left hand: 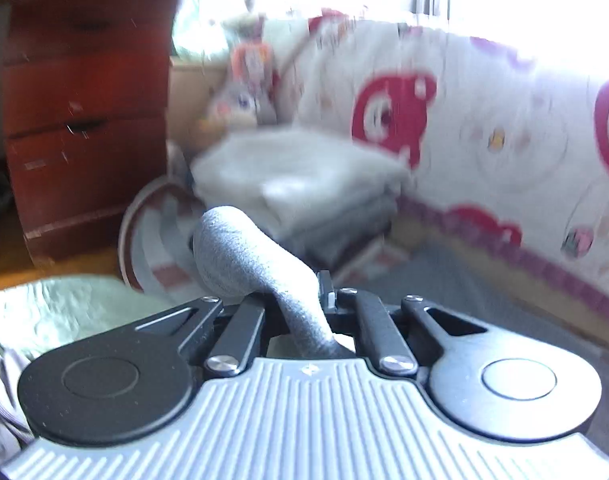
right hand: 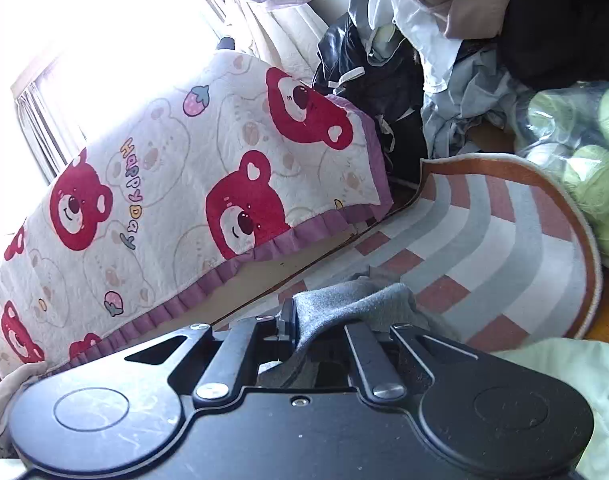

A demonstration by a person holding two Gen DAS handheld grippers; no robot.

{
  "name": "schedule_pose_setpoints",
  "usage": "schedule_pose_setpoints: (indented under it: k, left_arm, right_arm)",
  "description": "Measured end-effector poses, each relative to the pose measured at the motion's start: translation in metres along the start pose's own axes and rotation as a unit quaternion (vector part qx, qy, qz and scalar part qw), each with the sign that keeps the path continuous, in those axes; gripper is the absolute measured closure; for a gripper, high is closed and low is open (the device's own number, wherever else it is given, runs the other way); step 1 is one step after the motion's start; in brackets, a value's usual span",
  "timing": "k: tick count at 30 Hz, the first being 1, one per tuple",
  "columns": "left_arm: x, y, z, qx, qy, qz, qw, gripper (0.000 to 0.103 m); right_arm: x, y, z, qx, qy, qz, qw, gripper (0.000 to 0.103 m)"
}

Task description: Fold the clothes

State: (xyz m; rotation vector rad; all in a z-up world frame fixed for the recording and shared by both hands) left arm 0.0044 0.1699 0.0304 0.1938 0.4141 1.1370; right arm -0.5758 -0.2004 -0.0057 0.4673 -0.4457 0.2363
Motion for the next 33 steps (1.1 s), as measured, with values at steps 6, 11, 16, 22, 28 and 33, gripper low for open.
schedule_pose_setpoints:
  k: [6,11,16,22,28,33]
  left_arm:
    - [0.008,0.019,0.005,0.009,0.018,-0.023,0.9995,0.098]
    - [-0.012,-0.013,-0.007,0.035,-0.008,-0.033,0.9988,0.098]
    - [-0.056,-0.061,0.019,0.025,-0.062,-0.046,0.9967,0.098]
    - [-0.1,-0.117,0.068,-0.012,-0.054,-0.054,0.997,0.098]
    - [-0.173,-0.203,0.089,-0.028,-0.16,-0.043,0.9858,0.098]
    - [-0.195,-0.277,0.049,0.031,-0.198,-0.026,0.9793,0.098]
  right_arm:
    - [-0.021,0.005,-0.012,0.027,-0.021,-0.025,0.999,0.098]
    - [-0.029,-0.014,-0.016,0.054,-0.009,-0.043,0.998,0.098]
    - [-0.013,-0.037,0.011,0.039,0.012,-0.026,0.999,0.098]
    - [0.023,-0.076,0.052,0.016,0.027,0.007,0.999,0.098]
    - [0.066,-0.151,0.086,0.012,0.061,0.007,0.998,0.098]
    - [0.084,-0.234,0.086,0.067,0.085,-0.044,0.993,0.098]
Point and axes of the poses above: each gripper's, at about its wrist camera, not at the fingertips, and y roughly against the way its jaws point, x to its left, z to its top, the point moved 3 cm from there along -y, roughly the way its jaws point, and after that the axes turned 9 degrees about -z, right-handed, at the moved point
